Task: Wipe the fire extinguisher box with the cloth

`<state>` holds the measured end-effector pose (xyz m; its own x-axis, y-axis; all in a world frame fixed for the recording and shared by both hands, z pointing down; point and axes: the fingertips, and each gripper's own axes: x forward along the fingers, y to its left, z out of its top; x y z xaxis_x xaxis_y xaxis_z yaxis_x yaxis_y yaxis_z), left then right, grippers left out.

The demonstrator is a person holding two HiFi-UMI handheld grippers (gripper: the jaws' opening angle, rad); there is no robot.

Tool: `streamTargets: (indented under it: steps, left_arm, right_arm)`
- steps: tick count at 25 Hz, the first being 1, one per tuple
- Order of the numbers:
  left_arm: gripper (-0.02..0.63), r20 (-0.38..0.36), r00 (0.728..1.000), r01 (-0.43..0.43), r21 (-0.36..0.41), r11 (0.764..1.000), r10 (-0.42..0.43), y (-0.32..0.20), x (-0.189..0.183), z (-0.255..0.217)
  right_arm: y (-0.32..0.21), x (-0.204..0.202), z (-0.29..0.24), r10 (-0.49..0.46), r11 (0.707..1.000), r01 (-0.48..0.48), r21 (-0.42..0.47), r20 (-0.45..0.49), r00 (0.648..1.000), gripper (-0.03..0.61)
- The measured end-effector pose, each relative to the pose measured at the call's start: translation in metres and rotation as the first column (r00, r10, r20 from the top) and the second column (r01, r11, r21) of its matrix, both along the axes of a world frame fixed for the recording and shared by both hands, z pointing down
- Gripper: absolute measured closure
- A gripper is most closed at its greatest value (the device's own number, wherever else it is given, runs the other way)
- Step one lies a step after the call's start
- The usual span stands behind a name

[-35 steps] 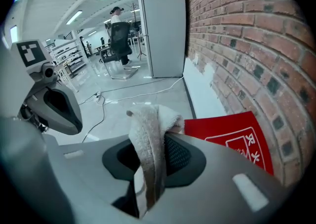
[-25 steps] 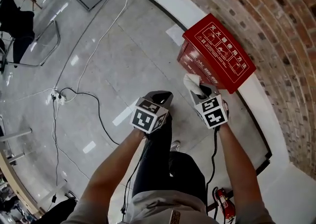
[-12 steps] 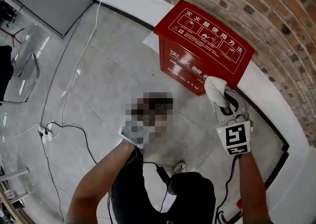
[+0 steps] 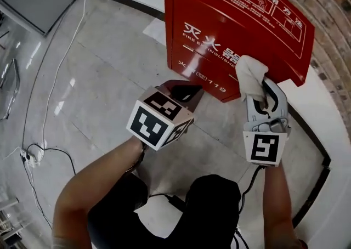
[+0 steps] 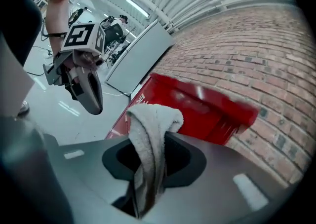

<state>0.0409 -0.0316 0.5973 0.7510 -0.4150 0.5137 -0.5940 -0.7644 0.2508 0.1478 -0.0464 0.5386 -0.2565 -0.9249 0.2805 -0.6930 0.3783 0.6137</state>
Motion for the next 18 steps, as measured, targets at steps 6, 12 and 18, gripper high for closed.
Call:
streamTargets:
  steps: [6, 12, 18]
  left_arm:
    - [0.614, 0.060, 0.997, -0.042, -0.044, 0.998, 0.044, 0.031, 0.000, 0.073]
    - [0.614, 0.084, 0.996, 0.000, -0.130, 0.991, 0.011, 0.058, -0.022, 0.124]
    - [0.614, 0.132, 0.990, 0.063, -0.149, 0.987, -0.044, 0.063, -0.053, 0.141]
  right_arm:
    - [-0.009, -0.010, 0.099, -0.065, 0.997, 0.063, -0.045, -0.045, 0.997, 0.457]
    - [-0.015, -0.022, 0.210, -0.099, 0.977, 0.079, -0.198, -0.095, 0.991, 0.460]
    - [-0.016, -0.019, 0.314, -0.073, 0.948, -0.022, -0.318, -0.282, 0.957, 0.457]
